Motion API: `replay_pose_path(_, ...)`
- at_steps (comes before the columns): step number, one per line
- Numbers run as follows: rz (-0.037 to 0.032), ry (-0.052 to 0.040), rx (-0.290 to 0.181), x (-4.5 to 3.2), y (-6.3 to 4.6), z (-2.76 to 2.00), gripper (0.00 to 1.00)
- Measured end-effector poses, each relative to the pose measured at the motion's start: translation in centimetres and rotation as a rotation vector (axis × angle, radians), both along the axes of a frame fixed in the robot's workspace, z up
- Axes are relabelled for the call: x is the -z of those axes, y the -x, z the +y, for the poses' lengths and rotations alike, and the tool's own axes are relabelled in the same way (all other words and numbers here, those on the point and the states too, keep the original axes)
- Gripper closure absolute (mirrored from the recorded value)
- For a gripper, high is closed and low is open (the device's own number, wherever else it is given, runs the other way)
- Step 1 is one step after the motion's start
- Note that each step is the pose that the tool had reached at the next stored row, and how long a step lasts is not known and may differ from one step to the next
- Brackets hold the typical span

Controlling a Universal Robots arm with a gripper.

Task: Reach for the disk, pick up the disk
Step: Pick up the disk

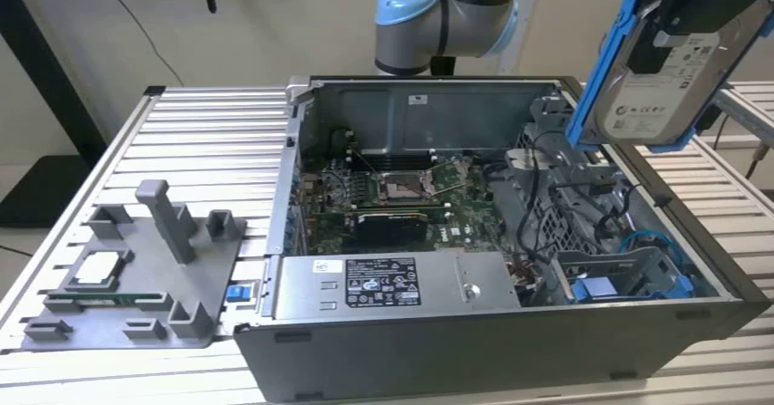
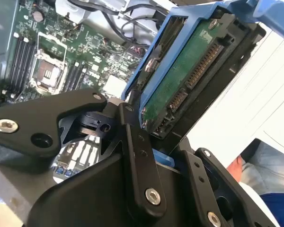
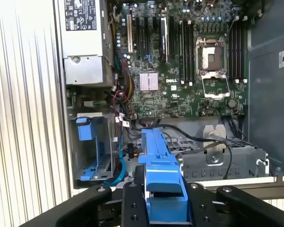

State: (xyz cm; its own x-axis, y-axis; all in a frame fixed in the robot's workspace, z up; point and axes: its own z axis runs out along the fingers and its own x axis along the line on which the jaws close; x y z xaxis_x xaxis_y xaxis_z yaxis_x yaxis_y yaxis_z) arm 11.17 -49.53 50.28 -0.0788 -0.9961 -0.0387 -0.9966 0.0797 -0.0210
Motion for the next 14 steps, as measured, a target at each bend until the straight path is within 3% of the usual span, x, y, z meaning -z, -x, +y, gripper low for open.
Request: replay_pose_path(14, 0.0001, 0.0002, 0.0, 0.86, 0.0, -1.35, 1.0)
